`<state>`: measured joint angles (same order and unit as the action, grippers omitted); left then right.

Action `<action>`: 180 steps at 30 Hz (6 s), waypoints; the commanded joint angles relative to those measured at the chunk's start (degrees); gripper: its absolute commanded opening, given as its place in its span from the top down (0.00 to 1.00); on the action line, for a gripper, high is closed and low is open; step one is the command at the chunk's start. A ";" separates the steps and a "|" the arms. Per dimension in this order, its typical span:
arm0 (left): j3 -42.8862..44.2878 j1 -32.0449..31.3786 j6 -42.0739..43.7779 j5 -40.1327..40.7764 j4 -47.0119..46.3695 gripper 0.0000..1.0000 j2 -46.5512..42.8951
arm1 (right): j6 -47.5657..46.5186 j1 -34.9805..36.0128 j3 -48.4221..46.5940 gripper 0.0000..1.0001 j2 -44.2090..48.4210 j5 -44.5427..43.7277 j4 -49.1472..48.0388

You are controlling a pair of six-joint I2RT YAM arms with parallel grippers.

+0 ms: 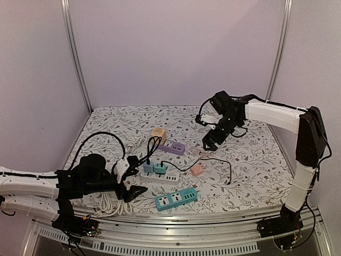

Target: Insert the plug

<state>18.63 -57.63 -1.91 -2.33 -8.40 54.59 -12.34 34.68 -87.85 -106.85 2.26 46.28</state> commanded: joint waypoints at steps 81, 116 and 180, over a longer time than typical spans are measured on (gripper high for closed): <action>49.39 -17.79 70.34 0.24 48.93 0.00 10.10 | -32.23 21.03 -8.58 1.00 6.00 47.98 5.55; 49.41 -14.94 61.75 -1.35 52.89 0.62 15.89 | -26.42 28.67 -17.71 1.00 -1.53 45.99 -1.07; 53.22 -8.07 7.59 -1.32 55.89 1.00 48.44 | -2.87 7.54 35.08 0.01 38.08 -1.65 -30.76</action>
<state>74.04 -65.52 3.05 -5.08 49.10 102.15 -14.72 42.68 -54.02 -70.74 1.76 16.64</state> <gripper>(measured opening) 0.277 0.987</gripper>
